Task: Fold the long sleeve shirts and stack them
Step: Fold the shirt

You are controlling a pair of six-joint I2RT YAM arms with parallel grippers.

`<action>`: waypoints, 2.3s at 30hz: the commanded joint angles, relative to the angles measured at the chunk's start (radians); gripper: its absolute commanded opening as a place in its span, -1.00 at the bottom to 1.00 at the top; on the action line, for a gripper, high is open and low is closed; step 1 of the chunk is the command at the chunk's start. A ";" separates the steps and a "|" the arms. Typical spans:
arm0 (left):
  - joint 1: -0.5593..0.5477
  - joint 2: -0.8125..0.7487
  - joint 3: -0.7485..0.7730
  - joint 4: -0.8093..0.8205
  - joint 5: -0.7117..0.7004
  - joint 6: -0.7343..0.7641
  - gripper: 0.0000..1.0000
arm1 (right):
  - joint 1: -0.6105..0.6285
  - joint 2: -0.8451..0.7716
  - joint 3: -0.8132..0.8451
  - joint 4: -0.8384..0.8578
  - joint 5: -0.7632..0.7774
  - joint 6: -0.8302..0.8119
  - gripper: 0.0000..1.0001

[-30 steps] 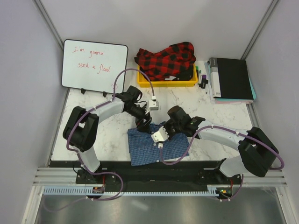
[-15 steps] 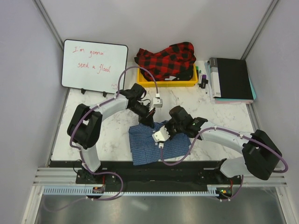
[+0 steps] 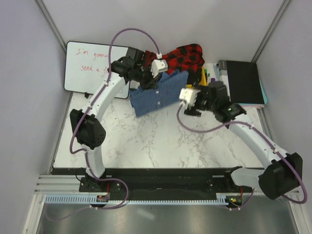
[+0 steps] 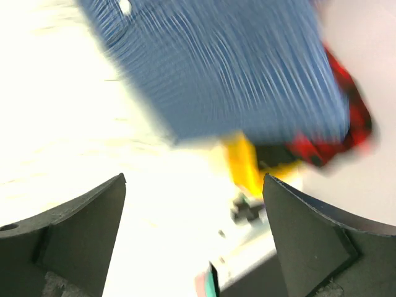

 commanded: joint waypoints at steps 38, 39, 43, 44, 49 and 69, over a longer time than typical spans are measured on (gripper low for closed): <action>-0.209 -0.151 -0.421 0.010 -0.190 -0.146 0.19 | -0.446 0.404 0.175 -0.497 -0.426 0.953 0.74; -0.208 -0.145 -0.463 0.022 -0.247 -0.112 0.14 | -0.446 0.410 0.158 -0.497 -0.424 0.976 0.74; -0.208 -0.094 -0.554 0.073 -0.344 -0.021 0.05 | -0.447 0.430 0.073 -0.520 -0.453 1.021 0.69; -0.208 -0.073 -0.568 0.085 -0.356 -0.026 0.00 | -0.447 0.430 0.060 -0.523 -0.485 1.026 0.67; -0.282 -0.043 -0.637 0.068 -0.301 -0.185 -0.13 | -0.447 0.439 0.006 -0.526 -0.541 1.092 0.52; 0.039 -0.509 -0.656 0.228 0.175 -0.696 0.20 | -0.170 0.833 0.509 -0.380 -0.181 1.066 -0.31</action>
